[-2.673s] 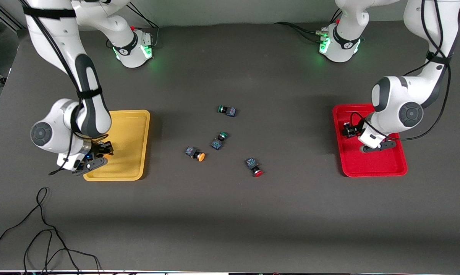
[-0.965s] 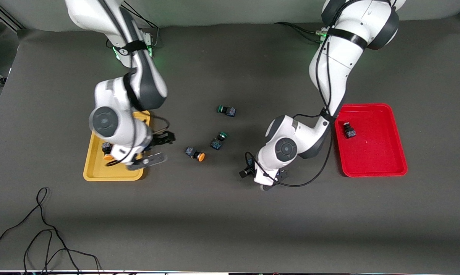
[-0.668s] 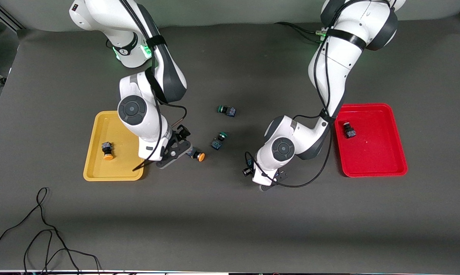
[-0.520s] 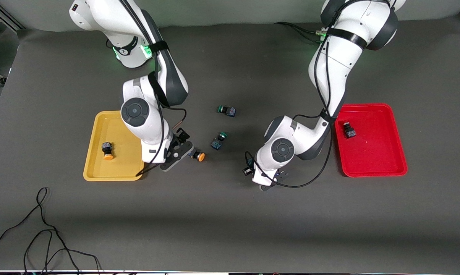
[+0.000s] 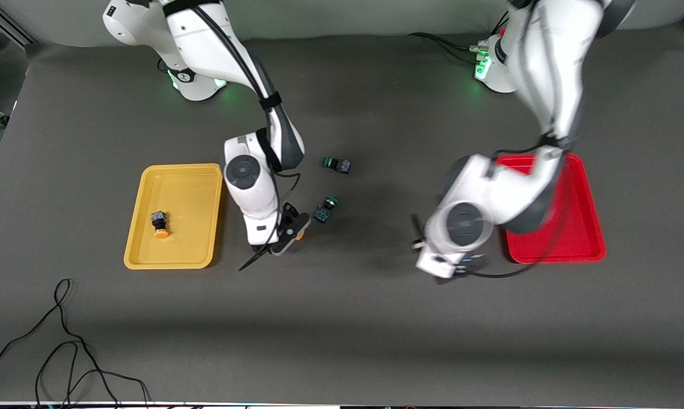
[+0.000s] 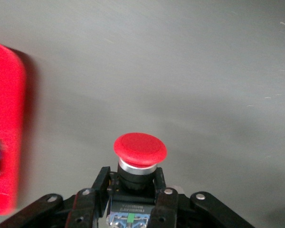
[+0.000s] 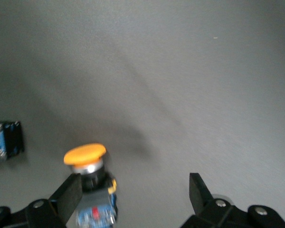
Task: Place red and yellow buttons in trays
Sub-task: 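Grasp another orange button with the right gripper while the left gripper places red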
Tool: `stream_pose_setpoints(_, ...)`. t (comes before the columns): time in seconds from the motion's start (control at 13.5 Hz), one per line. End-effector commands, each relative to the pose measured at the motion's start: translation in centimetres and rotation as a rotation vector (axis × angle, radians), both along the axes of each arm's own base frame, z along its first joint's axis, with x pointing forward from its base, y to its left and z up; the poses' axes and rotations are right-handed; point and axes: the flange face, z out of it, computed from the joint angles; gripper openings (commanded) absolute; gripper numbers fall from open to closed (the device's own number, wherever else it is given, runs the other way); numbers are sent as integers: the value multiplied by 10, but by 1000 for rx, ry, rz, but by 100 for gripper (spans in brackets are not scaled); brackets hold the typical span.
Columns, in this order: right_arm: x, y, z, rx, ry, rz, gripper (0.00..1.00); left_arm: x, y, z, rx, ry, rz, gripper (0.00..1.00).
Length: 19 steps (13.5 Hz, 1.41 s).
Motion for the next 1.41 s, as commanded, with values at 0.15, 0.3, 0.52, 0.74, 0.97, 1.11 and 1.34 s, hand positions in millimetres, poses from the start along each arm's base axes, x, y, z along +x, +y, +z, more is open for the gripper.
stream_pose_setpoints(0.15,-13,6,-17,43,9,-7,100,-61,195,-2,-53,90,-244,0)
stream_pose_setpoints(0.3,-13,5,-17,44,9,-8,100,-78,257,-32,-46,89,-336,0)
stream_pose_setpoints(0.52,-10,0,-17,43,12,-19,38,-104,315,-89,-42,-11,-390,0)
stream_pose_setpoints(0.74,-9,0,-9,56,41,-37,2,-105,323,-120,-59,-32,-396,0)
stream_pose_setpoints(0.97,5,-13,35,111,116,-105,2,-105,325,-121,-60,-29,-389,0)
stream_pose_setpoints(1.11,17,-28,81,130,184,-203,2,-101,326,-115,-55,-34,-381,81)
stream_pose_setpoints(1.34,36,-62,145,113,277,-436,2,-91,329,-88,-45,-31,-392,100)
